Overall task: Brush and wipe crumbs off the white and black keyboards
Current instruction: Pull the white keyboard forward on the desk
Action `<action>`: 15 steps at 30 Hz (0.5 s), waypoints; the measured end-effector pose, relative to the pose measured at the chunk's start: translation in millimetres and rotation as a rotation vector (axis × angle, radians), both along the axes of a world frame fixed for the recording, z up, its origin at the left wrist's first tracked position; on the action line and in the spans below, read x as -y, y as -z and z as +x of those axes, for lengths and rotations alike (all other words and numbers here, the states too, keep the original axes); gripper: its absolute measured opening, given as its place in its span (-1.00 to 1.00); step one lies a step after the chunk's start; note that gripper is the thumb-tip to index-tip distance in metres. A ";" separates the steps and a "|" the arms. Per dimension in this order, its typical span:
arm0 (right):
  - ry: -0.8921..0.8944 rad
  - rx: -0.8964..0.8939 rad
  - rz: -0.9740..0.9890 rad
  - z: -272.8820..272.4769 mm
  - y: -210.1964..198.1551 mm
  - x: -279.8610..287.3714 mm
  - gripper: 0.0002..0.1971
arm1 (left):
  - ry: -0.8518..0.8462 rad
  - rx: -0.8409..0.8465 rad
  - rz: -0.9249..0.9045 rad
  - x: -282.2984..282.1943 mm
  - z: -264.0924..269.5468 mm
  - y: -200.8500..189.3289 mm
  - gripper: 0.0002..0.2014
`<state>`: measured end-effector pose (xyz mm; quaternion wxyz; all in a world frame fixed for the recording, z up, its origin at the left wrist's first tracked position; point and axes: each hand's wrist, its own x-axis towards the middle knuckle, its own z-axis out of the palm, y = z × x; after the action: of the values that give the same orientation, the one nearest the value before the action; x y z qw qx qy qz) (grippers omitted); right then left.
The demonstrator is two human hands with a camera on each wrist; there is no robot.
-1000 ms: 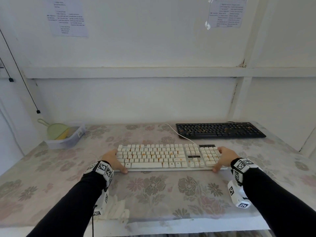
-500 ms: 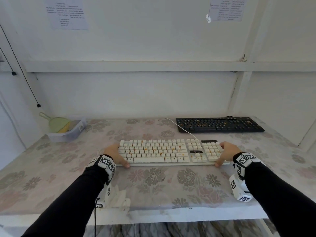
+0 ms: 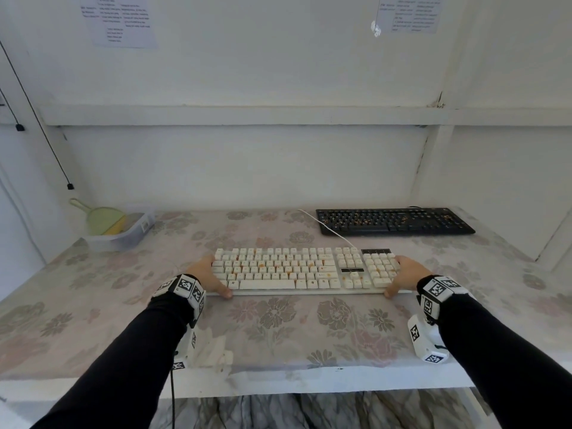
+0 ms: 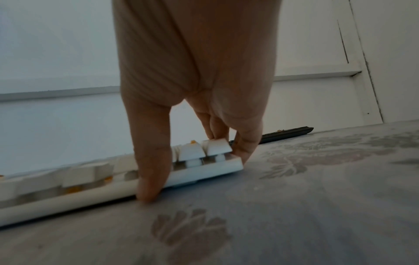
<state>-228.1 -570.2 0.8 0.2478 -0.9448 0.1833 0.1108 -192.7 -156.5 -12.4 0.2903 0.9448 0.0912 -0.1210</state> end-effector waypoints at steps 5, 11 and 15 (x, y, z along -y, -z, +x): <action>0.003 -0.024 -0.007 0.3 0.8 -2.6 0.05 | 0.022 -0.011 0.000 -3.7 4.9 5.4 0.02; 0.031 -0.112 -0.038 1.0 -0.6 -9.1 0.09 | 0.039 -0.014 0.001 -8.5 3.9 4.8 0.01; 0.031 -0.144 -0.195 -0.1 -11.8 -24.3 -0.11 | 0.090 -0.018 -0.036 -18.6 9.2 5.6 0.07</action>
<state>-228.2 -545.9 12.5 0.1429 -0.9511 0.2249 0.1562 -183.5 -138.0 -18.0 0.3006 0.9415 0.0492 -0.1439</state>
